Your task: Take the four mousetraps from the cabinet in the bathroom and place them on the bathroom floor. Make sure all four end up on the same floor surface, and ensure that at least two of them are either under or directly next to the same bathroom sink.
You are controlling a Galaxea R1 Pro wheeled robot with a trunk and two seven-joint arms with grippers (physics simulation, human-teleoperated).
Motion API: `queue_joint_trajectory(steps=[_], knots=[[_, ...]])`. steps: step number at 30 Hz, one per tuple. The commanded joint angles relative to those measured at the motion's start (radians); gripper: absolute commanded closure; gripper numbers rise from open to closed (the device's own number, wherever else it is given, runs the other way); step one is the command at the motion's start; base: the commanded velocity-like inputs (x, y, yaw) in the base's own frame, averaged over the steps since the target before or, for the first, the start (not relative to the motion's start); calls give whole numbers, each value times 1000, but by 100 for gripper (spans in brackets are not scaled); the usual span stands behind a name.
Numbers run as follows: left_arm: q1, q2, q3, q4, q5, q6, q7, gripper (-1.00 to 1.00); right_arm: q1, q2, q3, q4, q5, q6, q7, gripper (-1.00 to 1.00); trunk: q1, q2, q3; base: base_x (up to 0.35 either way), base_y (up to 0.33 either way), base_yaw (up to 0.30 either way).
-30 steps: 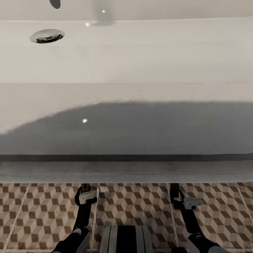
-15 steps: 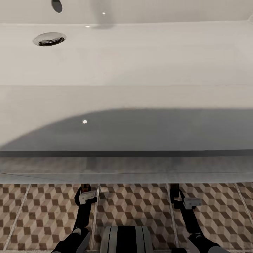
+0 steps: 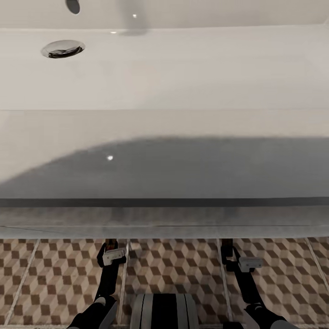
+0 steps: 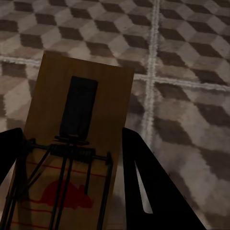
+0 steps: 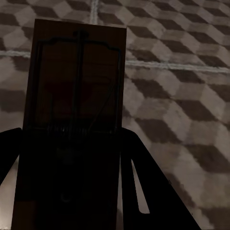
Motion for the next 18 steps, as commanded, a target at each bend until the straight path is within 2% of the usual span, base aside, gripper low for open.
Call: queue_joint_trajectory(steps=[1, 10, 18], knots=[[-1, 1, -9, 0, 7, -3, 7, 100, 0, 0, 9, 0, -11, -2, -1, 100, 0, 0, -4, 0, 0, 0], [-1, 1, -9, 0, 5, -3, 8, 100, 0, 0, 9, 0, -11, -2, -3, 100, 4, -3, -39, 0, 0, 0], [-1, 1, -8, 0, 5, -3, 7, 100, 0, 0, 9, 0, -11, -2, -5, 100, 4, -3, -39, 0, 0, 0]])
